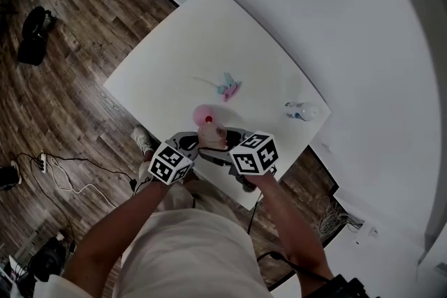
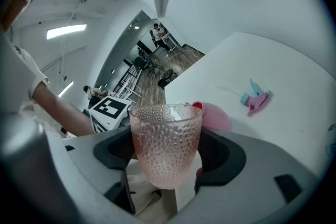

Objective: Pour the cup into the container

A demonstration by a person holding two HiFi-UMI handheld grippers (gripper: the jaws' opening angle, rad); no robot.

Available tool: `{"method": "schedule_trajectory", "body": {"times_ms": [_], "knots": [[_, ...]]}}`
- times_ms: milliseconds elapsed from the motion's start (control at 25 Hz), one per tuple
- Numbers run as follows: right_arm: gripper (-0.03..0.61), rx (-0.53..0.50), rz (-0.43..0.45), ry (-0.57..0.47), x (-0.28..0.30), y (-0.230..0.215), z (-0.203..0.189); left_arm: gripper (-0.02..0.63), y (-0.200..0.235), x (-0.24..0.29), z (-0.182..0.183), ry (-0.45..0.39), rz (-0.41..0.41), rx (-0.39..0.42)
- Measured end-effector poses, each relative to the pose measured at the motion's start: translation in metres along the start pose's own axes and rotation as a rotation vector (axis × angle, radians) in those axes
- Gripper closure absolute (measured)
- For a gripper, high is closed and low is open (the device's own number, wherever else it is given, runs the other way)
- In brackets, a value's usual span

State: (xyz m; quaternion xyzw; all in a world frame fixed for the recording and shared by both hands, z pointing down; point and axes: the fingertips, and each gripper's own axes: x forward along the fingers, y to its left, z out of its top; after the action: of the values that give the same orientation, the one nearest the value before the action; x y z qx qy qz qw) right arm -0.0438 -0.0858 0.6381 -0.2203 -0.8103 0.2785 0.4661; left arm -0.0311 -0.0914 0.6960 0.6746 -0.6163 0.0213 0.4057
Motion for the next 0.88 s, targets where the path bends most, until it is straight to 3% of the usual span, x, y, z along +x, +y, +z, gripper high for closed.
{"method": "schedule_trajectory", "body": {"times_ms": [880], "knots": [[0.218, 0.019, 0.005, 0.020, -0.0021, 0.0010, 0.0017, 0.603, -0.0030, -0.0009, 0.0027, -0.010, -0.004, -0.001]]}}
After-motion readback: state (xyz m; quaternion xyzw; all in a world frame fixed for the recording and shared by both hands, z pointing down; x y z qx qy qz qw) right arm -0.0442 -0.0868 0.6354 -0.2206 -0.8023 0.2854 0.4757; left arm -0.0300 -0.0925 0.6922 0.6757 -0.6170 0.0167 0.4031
